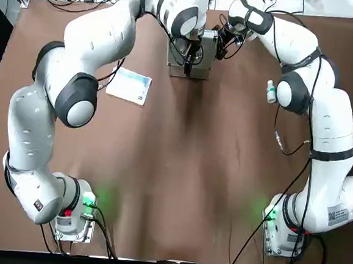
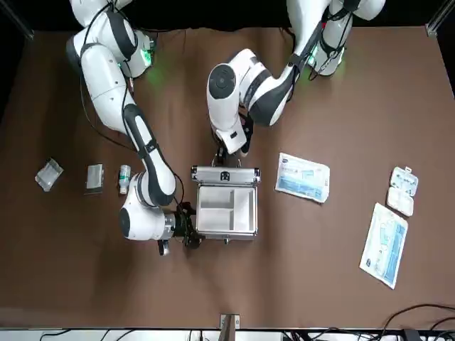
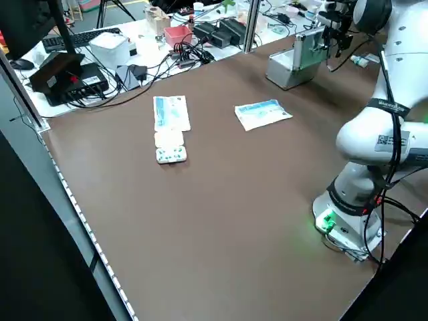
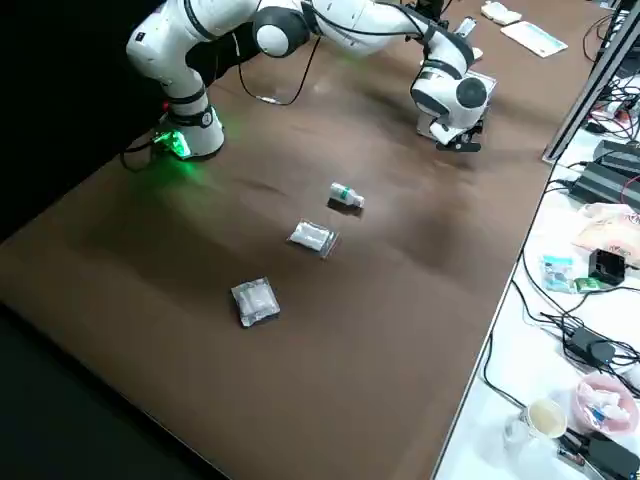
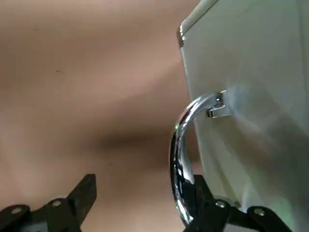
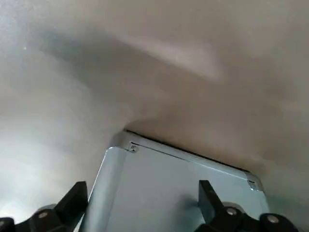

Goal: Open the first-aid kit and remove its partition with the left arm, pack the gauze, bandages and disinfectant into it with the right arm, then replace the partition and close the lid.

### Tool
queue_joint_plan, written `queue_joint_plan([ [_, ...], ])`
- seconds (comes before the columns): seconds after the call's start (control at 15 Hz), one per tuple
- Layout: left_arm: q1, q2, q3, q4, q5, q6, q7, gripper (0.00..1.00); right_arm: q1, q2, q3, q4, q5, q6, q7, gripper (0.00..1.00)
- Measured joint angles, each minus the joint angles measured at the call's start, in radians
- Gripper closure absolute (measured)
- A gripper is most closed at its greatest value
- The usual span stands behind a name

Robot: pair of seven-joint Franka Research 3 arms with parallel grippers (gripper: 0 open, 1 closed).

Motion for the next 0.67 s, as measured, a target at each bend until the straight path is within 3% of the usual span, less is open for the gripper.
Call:
queue_joint_plan([
  [0.67, -0.022, -0.001, 0.0, -0.018, 0.0, -0.021, -0.017, 0.09, 0.0, 0.0, 0.0, 0.0, 0.0, 0.0, 0.0, 0.0],
])
